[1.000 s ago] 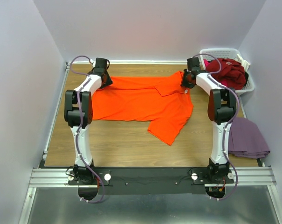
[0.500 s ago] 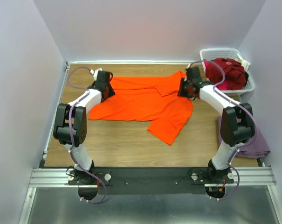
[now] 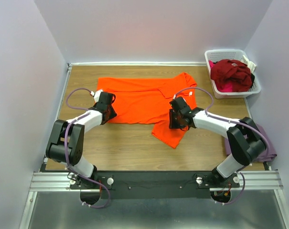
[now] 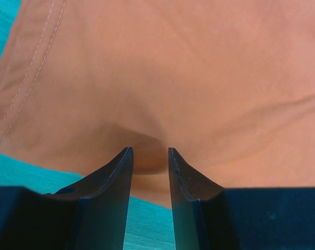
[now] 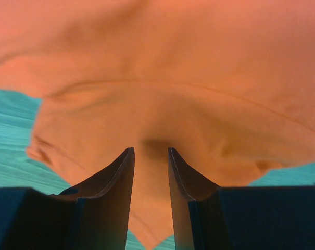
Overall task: Fold and stack the t-shirts
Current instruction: Grap the side of the flattened tshirt closest away from the robot with both arms
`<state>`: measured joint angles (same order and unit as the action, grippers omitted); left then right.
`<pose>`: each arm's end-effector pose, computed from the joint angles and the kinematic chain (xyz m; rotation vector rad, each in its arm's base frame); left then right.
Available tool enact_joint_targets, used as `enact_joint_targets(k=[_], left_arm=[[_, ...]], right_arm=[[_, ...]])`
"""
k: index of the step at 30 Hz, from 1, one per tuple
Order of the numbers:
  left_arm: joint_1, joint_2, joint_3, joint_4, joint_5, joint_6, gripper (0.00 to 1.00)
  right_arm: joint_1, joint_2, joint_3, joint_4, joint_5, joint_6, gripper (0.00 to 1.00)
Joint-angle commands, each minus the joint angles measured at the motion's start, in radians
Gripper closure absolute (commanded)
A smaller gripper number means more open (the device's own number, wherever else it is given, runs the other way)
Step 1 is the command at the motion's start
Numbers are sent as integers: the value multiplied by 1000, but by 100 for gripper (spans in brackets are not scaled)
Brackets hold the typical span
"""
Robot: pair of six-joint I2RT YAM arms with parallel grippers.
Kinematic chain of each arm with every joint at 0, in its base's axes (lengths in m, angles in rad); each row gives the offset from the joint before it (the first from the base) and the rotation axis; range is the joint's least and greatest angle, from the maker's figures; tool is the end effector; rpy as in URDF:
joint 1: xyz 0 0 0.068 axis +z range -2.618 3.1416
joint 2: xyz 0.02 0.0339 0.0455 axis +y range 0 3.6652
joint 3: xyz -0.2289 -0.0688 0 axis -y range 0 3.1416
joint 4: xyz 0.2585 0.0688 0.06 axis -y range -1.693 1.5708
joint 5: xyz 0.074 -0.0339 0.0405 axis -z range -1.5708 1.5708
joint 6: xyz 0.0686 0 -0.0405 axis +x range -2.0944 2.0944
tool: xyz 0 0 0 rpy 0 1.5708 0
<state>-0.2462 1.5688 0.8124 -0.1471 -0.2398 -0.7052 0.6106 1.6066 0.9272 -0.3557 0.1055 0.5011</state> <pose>0.3296 -0.0660 0.0982 -0.6545 2.3535 -0.1260 0.2824 0.1888 0.1042 -0.1055 2.6183 0.2619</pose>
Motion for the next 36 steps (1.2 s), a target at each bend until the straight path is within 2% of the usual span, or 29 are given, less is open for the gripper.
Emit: enact_joint_targets(k=[1, 11, 20, 31, 36], left_arm=[[-1, -38, -15, 21, -61, -22, 58], [-1, -36, 4, -22, -130, -48, 58], [15, 16, -5, -108, -200, -118, 57], [27, 4, -55, -154, -193, -174, 57], [27, -76, -67, -152, -194, -165, 58]], right_arm=[[11, -30, -74, 38, 37, 53, 60], [12, -17, -191, 57, 22, 102, 60], [14, -151, -350, -26, 16, 209, 60], [12, -188, -367, -97, 20, 286, 61], [12, -217, -357, -100, 40, 275, 61]])
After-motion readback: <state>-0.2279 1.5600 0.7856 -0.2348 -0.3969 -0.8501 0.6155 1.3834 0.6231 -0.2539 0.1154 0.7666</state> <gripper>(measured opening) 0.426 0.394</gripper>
